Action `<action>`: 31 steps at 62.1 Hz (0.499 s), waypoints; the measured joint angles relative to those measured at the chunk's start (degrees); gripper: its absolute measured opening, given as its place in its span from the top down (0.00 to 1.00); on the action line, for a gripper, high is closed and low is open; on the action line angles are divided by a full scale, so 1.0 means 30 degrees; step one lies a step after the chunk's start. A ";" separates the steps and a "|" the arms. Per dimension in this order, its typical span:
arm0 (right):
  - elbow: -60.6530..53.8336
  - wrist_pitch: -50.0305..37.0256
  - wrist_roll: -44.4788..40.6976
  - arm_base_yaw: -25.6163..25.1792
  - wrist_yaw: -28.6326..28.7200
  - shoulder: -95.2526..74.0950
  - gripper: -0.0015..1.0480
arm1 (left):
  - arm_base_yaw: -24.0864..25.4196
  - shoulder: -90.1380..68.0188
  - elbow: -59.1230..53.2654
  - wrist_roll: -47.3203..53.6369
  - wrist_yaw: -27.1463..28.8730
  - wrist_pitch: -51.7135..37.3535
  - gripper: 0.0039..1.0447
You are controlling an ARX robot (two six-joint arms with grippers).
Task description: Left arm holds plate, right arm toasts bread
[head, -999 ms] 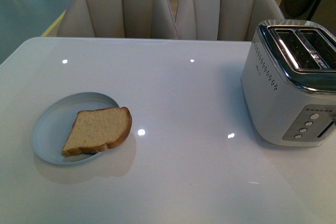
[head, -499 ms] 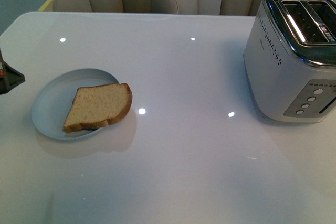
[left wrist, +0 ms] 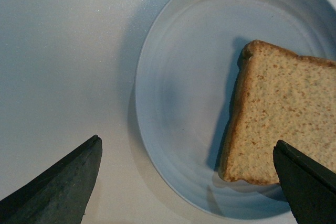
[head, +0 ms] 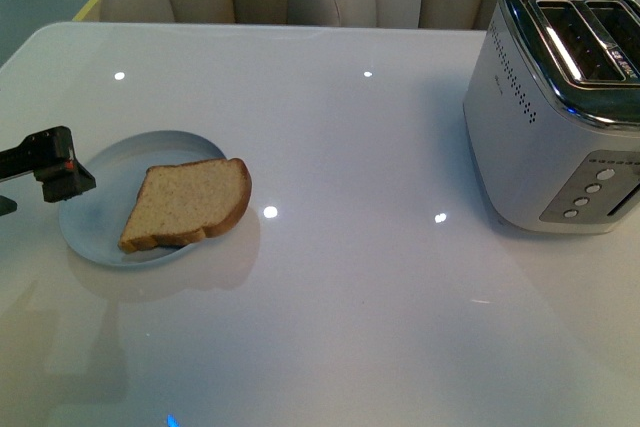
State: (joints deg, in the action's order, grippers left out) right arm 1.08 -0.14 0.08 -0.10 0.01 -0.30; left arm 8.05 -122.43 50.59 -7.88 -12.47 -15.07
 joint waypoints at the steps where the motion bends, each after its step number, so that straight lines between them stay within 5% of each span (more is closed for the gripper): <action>1: 0.0000 0.0000 0.0000 0.0000 -0.0007 0.0000 0.08 | 0.0000 -0.0211 0.0117 0.0000 0.0015 -0.0007 0.07; 31: 0.0000 0.0000 0.0000 0.0000 -0.0007 0.0000 0.08 | -0.0051 -0.3621 0.2397 0.0022 0.0678 0.0066 0.07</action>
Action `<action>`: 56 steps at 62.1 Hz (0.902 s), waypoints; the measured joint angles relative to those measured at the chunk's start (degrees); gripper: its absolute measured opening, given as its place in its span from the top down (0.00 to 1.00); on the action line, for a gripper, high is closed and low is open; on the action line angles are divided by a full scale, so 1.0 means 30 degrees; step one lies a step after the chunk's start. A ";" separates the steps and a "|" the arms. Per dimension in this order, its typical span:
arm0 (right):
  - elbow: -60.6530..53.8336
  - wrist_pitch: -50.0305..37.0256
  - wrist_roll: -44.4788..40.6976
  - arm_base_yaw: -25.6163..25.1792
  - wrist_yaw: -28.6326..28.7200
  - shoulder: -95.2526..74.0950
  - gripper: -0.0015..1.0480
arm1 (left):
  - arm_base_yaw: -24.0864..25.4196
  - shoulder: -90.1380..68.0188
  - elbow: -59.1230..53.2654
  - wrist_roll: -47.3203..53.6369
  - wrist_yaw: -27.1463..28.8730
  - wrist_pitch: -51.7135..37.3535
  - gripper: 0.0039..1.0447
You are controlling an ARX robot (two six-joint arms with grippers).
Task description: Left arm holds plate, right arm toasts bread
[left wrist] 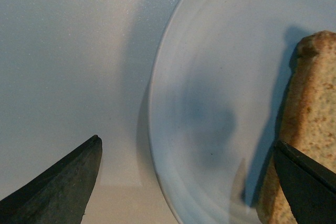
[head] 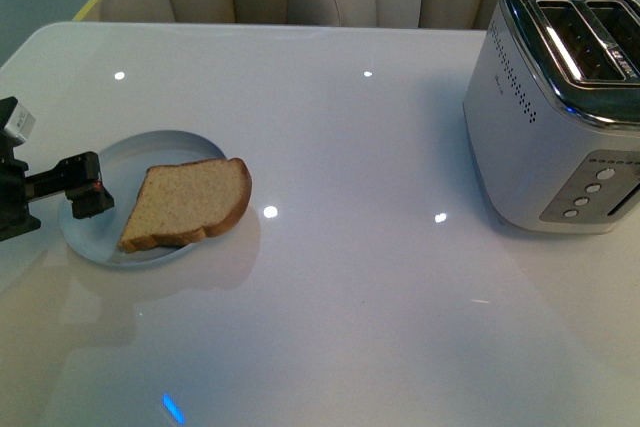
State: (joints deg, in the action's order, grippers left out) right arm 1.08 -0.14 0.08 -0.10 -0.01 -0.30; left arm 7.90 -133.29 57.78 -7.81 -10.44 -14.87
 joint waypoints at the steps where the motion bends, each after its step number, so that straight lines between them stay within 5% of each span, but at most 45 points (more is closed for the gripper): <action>1: 0.0000 0.0000 0.0000 0.0000 0.0000 0.0000 0.08 | 0.0000 -0.0051 0.0051 0.0000 0.0007 0.0007 0.07; 17: 0.0000 0.0000 0.0000 0.0000 0.0000 0.0000 0.08 | -0.0131 -0.1137 0.1545 0.0007 0.0466 0.0488 0.08; 46: 0.0000 0.0000 0.0000 0.0000 0.0000 0.0000 0.08 | -0.0219 -0.1872 0.2397 -0.0845 0.0335 0.0495 0.80; 56: 0.0000 0.0000 0.0000 0.0000 0.0000 0.0000 0.08 | 0.0146 -0.1676 0.1872 -0.1661 -0.0743 0.0058 0.97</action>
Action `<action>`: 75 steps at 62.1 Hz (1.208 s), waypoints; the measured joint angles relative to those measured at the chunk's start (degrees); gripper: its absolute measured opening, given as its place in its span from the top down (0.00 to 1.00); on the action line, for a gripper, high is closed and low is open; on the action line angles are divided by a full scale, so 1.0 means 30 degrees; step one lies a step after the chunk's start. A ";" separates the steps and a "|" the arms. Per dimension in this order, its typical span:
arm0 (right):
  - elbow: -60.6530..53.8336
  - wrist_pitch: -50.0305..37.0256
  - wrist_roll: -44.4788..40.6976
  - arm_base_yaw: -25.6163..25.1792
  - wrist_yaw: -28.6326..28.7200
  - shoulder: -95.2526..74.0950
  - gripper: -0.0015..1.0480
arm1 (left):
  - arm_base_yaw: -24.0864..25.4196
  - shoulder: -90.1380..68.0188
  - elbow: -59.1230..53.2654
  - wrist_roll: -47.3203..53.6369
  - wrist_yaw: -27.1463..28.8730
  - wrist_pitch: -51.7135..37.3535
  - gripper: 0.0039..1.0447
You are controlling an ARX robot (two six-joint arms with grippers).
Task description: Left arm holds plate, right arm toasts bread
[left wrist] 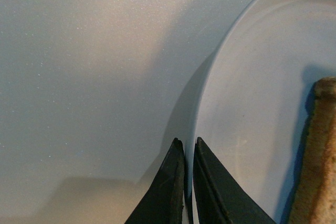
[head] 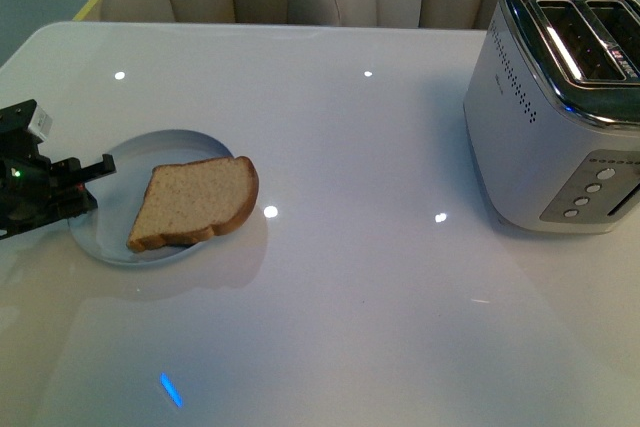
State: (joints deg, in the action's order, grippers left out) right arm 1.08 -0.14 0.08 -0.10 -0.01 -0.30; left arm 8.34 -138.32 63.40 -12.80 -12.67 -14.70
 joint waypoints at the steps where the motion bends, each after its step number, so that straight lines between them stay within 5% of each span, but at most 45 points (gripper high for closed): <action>1: 0.0000 0.0000 0.0000 0.0000 0.0000 0.0000 0.08 | 0.0022 0.0022 -0.0036 -0.0015 -0.0036 -0.0022 0.97; 42: 0.0000 0.0000 0.0000 0.0000 0.0000 0.0000 0.08 | 0.0364 0.6135 -0.3388 -0.1763 -0.2543 0.0291 0.97; 75: 0.0000 0.0000 0.0000 0.0000 0.0000 0.0000 0.08 | -0.4925 1.0469 -0.0386 -0.5005 -0.2113 0.3993 0.97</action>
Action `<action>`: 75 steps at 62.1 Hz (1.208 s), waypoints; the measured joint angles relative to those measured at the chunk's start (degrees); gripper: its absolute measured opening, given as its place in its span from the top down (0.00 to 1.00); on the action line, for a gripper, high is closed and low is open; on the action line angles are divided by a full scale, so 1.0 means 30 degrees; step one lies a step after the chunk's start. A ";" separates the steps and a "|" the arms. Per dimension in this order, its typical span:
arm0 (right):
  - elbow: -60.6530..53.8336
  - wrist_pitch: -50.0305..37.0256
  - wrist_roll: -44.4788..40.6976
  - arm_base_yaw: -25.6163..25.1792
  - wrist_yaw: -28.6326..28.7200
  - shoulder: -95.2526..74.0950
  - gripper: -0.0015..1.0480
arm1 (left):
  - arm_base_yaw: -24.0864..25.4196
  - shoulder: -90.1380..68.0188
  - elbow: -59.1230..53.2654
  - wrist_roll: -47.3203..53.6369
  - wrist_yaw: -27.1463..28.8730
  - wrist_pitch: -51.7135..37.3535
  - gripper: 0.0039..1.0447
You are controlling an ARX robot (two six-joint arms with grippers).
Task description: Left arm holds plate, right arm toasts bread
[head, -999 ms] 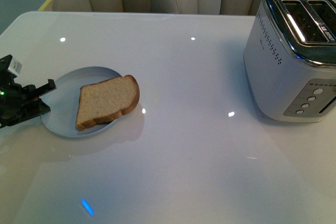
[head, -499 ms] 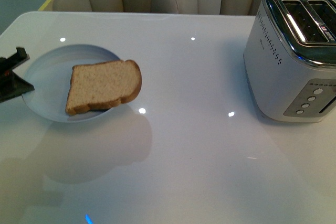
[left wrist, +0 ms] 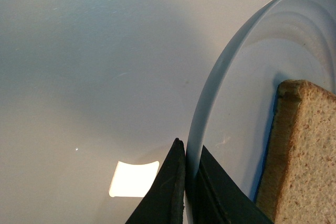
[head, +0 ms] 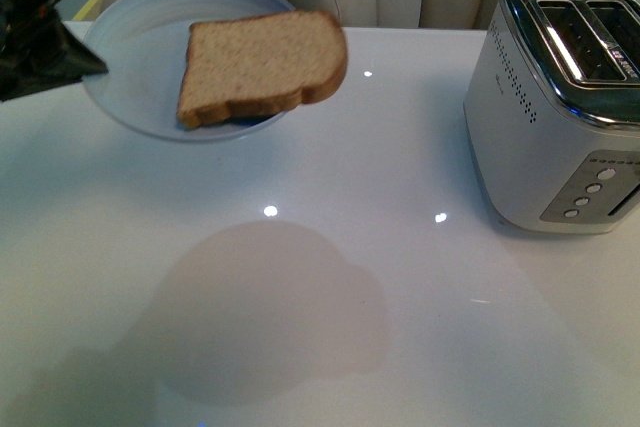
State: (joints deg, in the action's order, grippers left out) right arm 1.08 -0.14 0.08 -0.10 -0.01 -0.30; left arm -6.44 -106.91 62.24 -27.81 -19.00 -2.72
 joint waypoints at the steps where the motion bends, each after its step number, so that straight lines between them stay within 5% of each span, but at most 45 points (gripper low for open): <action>1: 0.0000 0.0000 0.0000 0.0000 0.0000 0.0000 0.08 | -0.0153 0.0015 0.0087 -0.0058 0.0007 0.0044 0.97; 27: 0.0000 0.0000 0.0000 0.0000 0.0000 0.0000 0.08 | -0.4481 0.0073 0.2346 -0.1785 0.0925 0.1049 0.97; 63: 0.0000 0.0000 0.0000 0.0000 0.0000 0.0000 0.08 | -0.4932 0.0073 0.2608 -0.1836 0.1341 0.1421 0.97; 70: 0.2157 0.5370 0.2550 -0.0102 0.1719 -0.3257 0.08 | -0.4932 0.0073 0.2608 -0.1836 0.1370 0.1421 0.97; 75: 0.2922 0.6521 0.4284 0.0277 0.1647 -0.5756 0.08 | -0.4962 0.0073 0.2637 -0.1836 0.1326 0.1421 0.97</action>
State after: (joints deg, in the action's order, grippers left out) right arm 9.85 19.42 12.93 0.73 4.93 -17.56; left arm -21.32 -106.69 70.15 -33.32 -15.03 1.54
